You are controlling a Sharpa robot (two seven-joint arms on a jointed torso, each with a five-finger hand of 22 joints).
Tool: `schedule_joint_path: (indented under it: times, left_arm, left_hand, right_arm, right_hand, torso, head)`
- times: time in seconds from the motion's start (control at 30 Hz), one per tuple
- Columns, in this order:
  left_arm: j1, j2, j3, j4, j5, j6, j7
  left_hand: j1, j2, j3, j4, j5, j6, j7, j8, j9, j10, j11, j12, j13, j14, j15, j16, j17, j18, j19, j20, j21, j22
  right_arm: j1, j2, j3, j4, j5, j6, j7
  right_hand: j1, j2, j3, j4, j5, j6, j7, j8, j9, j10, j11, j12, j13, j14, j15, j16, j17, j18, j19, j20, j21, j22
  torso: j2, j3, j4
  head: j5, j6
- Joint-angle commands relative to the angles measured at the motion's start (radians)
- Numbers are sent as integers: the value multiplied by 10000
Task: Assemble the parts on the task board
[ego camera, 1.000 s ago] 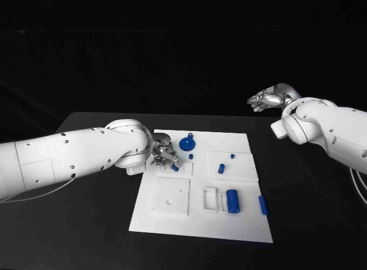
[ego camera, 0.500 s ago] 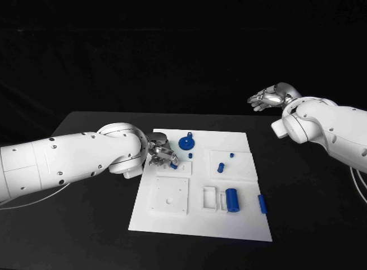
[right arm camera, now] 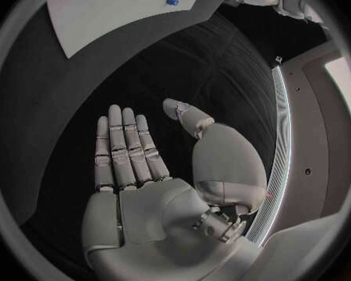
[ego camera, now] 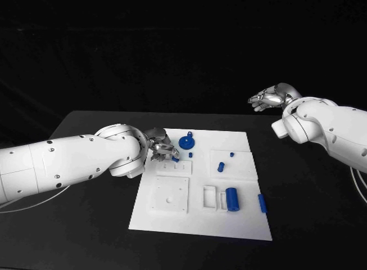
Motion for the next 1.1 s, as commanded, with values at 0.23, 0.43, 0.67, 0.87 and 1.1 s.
schedule_joint_path:
  times: [0.23, 0.43, 0.67, 0.87, 1.1]
  left_arm:
    - [-175, 70, 0, -22, -530, -361, 312]
    - [-285, 112, -6, -31, -989, -409, 368]
    - [-322, 98, -8, -11, -1007, -177, 315]
    - [-323, 73, -13, 0, -1287, 149, 211]
    - [-359, 112, -24, -43, -1343, 339, 141]
  left_hand:
    - [85, 15, 63, 61, -32, 2046, -1209, 11, 2471, -470, -446, 55, -34, 140, -642, 49, -45, 83, 107, -1082, 70, 6]
    - [111, -12, 77, 64, -62, 2049, -1210, 1, 2477, -473, -447, 65, -45, 143, -647, 56, -69, 89, 113, -1083, 69, 4]
    - [116, -17, 80, 66, -68, 2049, -1210, -1, 2477, -474, -447, 67, -48, 143, -648, 57, -75, 90, 114, -1083, 69, 3]
    - [132, -30, 88, 72, -92, 2046, -1209, -11, 2480, -481, -446, 70, -58, 139, -649, 58, -93, 92, 115, -1081, 67, 3]
    - [169, -39, 112, 66, -55, 2044, -1208, -25, 2483, -489, -445, 76, -73, 134, -648, 63, -118, 94, 108, -1079, 62, 1]
  right_arm:
    - [-17, -2, 4, 7, -393, 160, 69]
    - [-19, -2, 4, 29, -393, 174, 62]
    - [-21, -16, 4, 30, -393, 191, 54]
    - [-30, -12, 4, 28, -378, 208, 46]
    - [-60, -3, 4, 57, -365, 246, 73]
  right_hand:
    - [-37, 50, -19, 57, 63, -71, -12, 53, -14, -26, 47, -29, -21, -54, 26, -70, -12, -84, -58, 29, -48, 20]
    - [-41, 51, -23, 59, 67, -70, -15, 57, -17, -26, 47, -28, -29, -55, 28, -72, -15, -82, -60, 30, -50, 24]
    - [-41, 50, -24, 59, 69, -70, -16, 58, -18, -26, 47, -27, -31, -55, 28, -73, -16, -82, -61, 31, -51, 25]
    - [-55, 69, -28, 75, 81, -71, -19, 64, -26, -24, 46, -24, -45, -53, 29, -75, -21, -79, -61, 35, -55, 31]
    - [-44, 76, -17, 73, 121, -77, -22, 70, -39, -31, 48, -24, -71, -60, 30, -83, -32, -71, -72, 37, -66, 39]
  torso:
    - [-11, 3, -9]
    - [-2, 4, -6]
    - [-2, 1, -5]
    - [11, 5, -6]
    - [10, -5, -12]
  head:
    - [14, -8]
    - [30, 7]
    - [45, 4]
    - [65, 10]
    - [65, -23]
